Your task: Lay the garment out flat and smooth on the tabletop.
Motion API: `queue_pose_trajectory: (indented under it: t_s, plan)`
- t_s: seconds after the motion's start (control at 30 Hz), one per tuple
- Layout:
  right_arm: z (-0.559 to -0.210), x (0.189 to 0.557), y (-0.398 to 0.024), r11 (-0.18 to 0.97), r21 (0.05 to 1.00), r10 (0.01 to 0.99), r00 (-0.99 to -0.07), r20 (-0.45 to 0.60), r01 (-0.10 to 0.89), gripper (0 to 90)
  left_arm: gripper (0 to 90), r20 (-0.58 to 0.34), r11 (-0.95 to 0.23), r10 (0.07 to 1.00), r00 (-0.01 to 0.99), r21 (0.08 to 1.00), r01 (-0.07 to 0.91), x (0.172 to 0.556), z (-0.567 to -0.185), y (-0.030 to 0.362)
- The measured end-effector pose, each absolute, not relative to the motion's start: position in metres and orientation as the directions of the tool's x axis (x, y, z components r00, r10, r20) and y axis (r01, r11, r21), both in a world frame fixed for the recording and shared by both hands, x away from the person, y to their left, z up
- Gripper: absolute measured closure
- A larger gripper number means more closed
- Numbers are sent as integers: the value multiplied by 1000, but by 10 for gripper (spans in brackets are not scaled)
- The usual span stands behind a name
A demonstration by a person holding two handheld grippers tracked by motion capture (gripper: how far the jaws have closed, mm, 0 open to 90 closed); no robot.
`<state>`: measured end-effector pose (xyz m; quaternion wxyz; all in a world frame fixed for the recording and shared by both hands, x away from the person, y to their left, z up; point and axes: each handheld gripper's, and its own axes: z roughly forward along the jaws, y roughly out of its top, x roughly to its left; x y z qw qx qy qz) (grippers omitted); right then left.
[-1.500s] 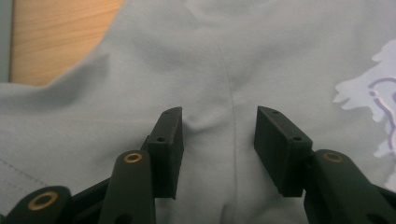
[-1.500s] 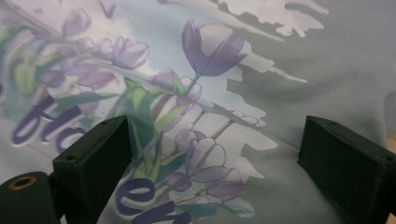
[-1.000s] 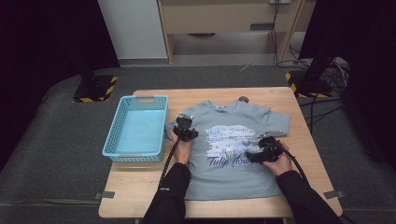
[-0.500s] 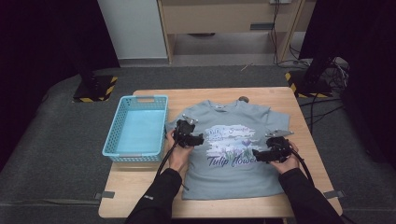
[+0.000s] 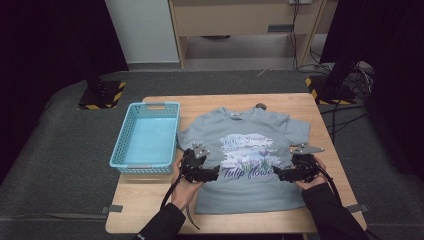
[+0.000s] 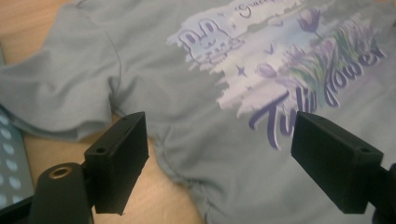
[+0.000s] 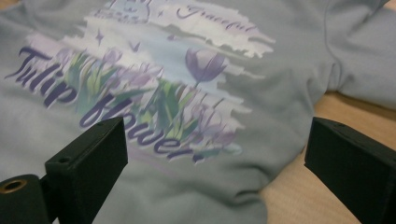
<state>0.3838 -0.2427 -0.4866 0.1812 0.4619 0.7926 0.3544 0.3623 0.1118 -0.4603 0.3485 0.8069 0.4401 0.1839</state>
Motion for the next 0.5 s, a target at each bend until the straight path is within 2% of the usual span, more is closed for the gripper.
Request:
queue_pose_trajectory:
  t_s: [0.27, 0.5]
  plan:
    - [-489, 363, -249, 346, 711, 844, -534, 48, 612, 48, 120, -15, -372, 840, 542, 713, 595, 337, -483, 131]
    - [-492, 354, -257, 383, 681, 838, -546, 29, 625, 34, 84, -16, -385, 835, 550, 697, 605, 316, -488, 150]
